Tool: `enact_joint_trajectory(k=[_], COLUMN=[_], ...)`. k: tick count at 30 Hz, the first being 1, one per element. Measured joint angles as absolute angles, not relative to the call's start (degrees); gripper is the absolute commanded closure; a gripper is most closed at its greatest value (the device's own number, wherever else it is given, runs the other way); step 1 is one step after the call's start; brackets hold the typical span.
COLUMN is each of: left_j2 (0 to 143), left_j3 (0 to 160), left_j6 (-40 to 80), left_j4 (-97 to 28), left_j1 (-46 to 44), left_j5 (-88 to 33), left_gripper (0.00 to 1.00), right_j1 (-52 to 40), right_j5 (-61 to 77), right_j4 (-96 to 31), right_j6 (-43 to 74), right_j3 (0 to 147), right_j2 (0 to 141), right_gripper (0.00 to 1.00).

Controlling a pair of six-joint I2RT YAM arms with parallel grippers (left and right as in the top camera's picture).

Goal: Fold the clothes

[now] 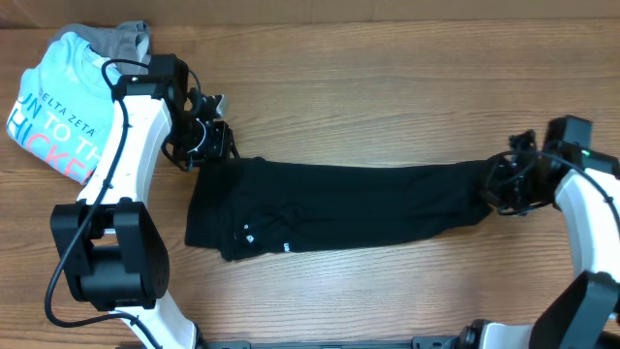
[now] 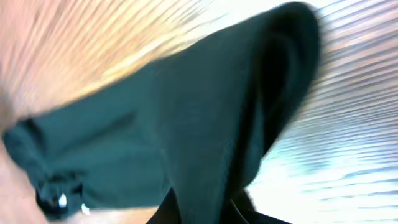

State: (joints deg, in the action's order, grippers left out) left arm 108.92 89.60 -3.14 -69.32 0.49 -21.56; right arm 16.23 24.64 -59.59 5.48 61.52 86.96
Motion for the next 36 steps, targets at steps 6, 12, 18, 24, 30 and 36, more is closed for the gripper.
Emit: enact_joint_trajectory(k=[6,12,18,24,30,36], left_j2=[108.9,108.9,108.9,108.9,108.9,108.9], left_j3=[92.3,97.2,98.3,98.3,98.3,98.3], left_j6=[-3.2,-3.2,-3.1,-3.1,-3.1,-3.2], left_j4=[-72.2,-74.2,-75.1,-75.7,-76.2,-76.4], left_j1=[0.5,0.5,0.5,0.5,0.5,0.5], left_j5=[-21.5,-21.4,-21.4,-21.4,-21.4,-21.4], left_gripper=[0.55,0.54,0.54,0.54,0.53,0.53], right_j1=[4.1,-11.2,-19.6,-25.2,-27.2,-25.9], right_j5=[24.3,21.9,20.5,20.1,21.7,22.5], right_j4=[-60.7,-56.2,-51.1,-43.6,-39.8,-41.8], right_j6=[5.3,9.2,14.2,19.6,21.4,21.1], right_j3=[61.5,61.4,60.2,59.9,59.9,59.9], right_j2=[86.9,86.9,87.5,90.7,92.4,92.1], right_gripper=[0.96,0.96,0.95,0.75,0.65,0.66])
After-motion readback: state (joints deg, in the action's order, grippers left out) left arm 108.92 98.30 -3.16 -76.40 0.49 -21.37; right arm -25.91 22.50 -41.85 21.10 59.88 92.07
